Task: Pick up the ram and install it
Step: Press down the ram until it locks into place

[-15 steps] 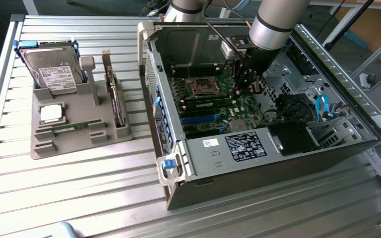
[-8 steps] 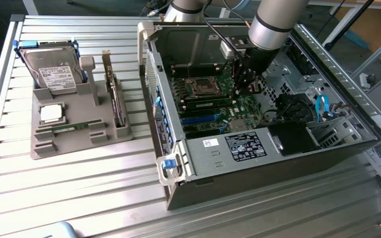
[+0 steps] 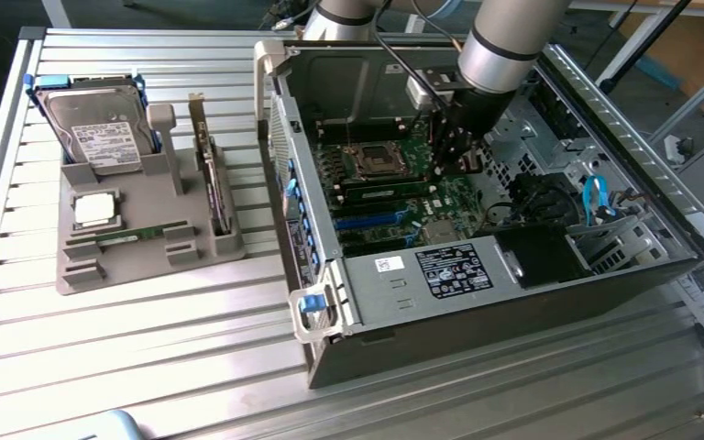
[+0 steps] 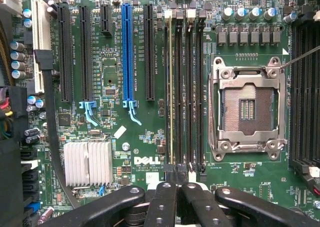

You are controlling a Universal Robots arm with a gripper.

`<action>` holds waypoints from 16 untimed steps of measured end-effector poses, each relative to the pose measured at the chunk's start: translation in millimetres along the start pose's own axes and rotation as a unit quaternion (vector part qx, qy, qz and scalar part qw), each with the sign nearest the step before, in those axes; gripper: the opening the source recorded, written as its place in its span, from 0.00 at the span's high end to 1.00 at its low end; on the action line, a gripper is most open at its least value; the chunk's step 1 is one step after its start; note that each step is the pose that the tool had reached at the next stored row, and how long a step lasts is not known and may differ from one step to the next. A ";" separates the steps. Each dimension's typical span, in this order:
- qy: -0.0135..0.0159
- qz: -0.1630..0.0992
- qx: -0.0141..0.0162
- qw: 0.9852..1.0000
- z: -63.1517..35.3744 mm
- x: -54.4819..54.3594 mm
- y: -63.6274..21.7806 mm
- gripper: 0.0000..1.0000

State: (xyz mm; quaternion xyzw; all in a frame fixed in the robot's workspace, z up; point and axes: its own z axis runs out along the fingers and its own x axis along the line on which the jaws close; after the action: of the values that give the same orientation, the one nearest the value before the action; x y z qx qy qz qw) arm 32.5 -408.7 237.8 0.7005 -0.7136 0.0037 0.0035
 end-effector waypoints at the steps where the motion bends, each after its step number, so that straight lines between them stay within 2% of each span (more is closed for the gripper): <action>1: 0.000 0.000 0.000 1.000 0.4 0.1 0.0 0.89; 16: 0.000 0.000 0.000 1.000 1.4 0.0 0.0 0.89</action>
State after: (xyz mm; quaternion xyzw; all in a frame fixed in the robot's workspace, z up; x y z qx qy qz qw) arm 32.5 -408.8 236.4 0.7005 -0.7136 0.0037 0.0035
